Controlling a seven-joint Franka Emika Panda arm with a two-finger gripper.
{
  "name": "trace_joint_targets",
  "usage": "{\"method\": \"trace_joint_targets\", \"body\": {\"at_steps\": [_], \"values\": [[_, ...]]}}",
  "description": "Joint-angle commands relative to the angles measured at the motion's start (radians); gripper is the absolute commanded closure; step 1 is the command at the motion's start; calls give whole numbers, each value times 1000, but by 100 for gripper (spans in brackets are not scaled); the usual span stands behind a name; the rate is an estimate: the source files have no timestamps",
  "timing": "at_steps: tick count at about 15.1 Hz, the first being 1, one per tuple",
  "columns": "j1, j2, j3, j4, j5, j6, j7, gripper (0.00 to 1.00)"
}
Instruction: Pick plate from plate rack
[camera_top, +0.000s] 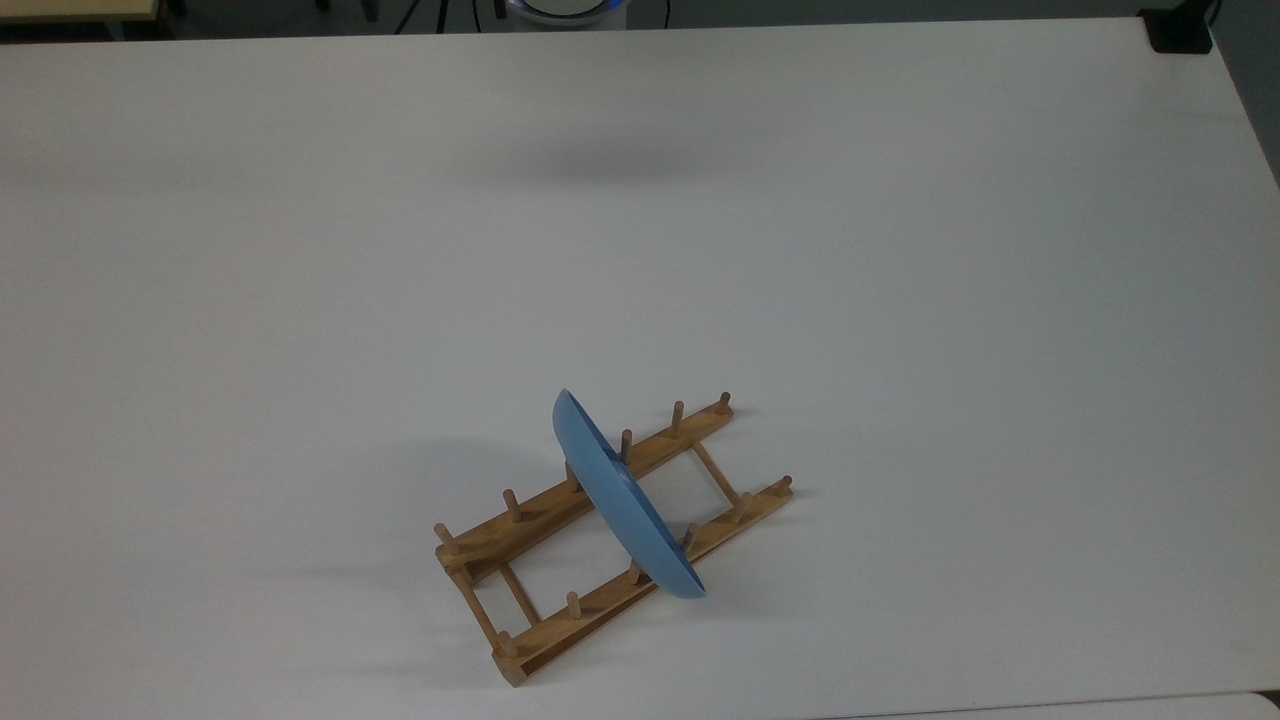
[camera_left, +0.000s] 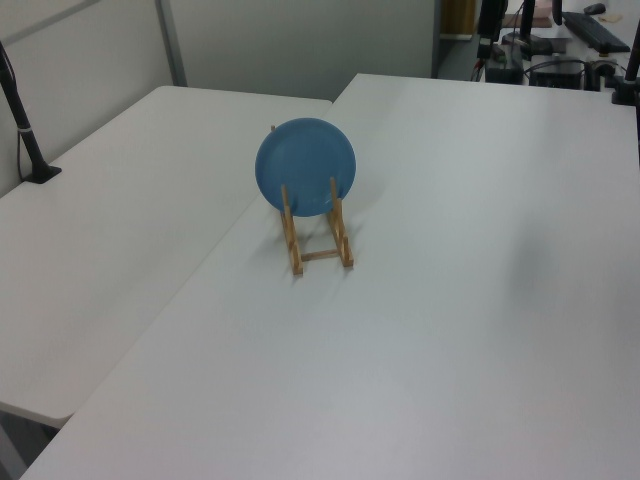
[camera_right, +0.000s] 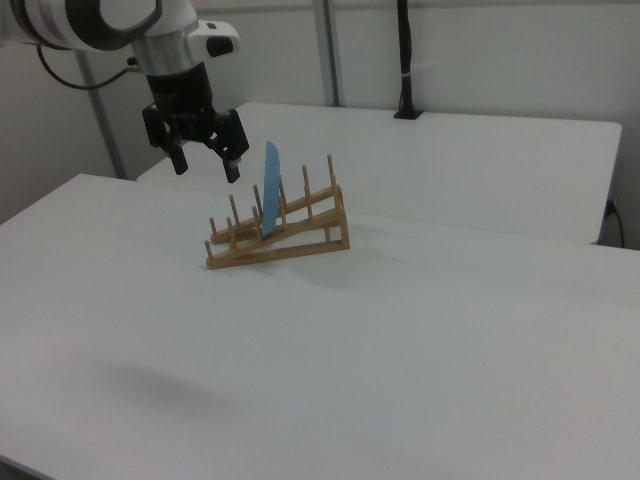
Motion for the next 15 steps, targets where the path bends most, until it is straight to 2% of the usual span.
{"method": "trace_joint_targets", "body": {"at_steps": [1,9,15], "values": [[14,0,-13,4,21,-3,11,0],[13,41,-9,12,3,21,-91,0],[14,107,-1,10,-65,229,-112,0]]}}
